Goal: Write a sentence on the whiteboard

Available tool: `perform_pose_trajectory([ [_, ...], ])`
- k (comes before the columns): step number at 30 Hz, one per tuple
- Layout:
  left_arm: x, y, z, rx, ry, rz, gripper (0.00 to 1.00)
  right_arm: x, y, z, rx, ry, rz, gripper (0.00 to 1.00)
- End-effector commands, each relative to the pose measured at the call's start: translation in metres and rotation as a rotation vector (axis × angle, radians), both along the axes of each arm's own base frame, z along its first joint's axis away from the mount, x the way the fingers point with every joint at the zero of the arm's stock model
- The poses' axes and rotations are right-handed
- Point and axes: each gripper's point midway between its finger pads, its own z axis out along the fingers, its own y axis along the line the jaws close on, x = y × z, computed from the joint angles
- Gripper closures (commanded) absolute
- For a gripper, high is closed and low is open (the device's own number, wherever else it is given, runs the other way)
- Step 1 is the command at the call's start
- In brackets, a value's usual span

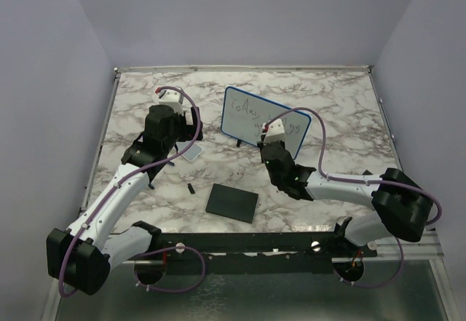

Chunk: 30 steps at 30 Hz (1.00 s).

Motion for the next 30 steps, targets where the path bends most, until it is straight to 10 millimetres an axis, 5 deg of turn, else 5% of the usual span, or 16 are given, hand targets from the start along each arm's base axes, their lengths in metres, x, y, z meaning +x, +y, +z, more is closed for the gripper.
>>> perform_pose_trajectory([
  [1, -0.002, 0.001, 0.0, 0.008, -0.008, 0.001, 0.01, 0.008, 0.005, 0.009, 0.014, -0.024, -0.015, 1.0],
  [11, -0.002, 0.0, 0.001, 0.007, -0.008, 0.0, 0.01, -0.002, -0.001, -0.014, 0.009, 0.048, -0.021, 1.0],
  [23, -0.002, 0.001, 0.001, 0.007, -0.009, 0.0, 0.01, -0.006, -0.018, -0.004, -0.001, 0.026, -0.065, 1.0],
  [30, -0.002, 0.001, 0.002, 0.006, -0.011, 0.001, 0.01, -0.002, -0.012, 0.004, 0.001, 0.003, -0.051, 1.0],
])
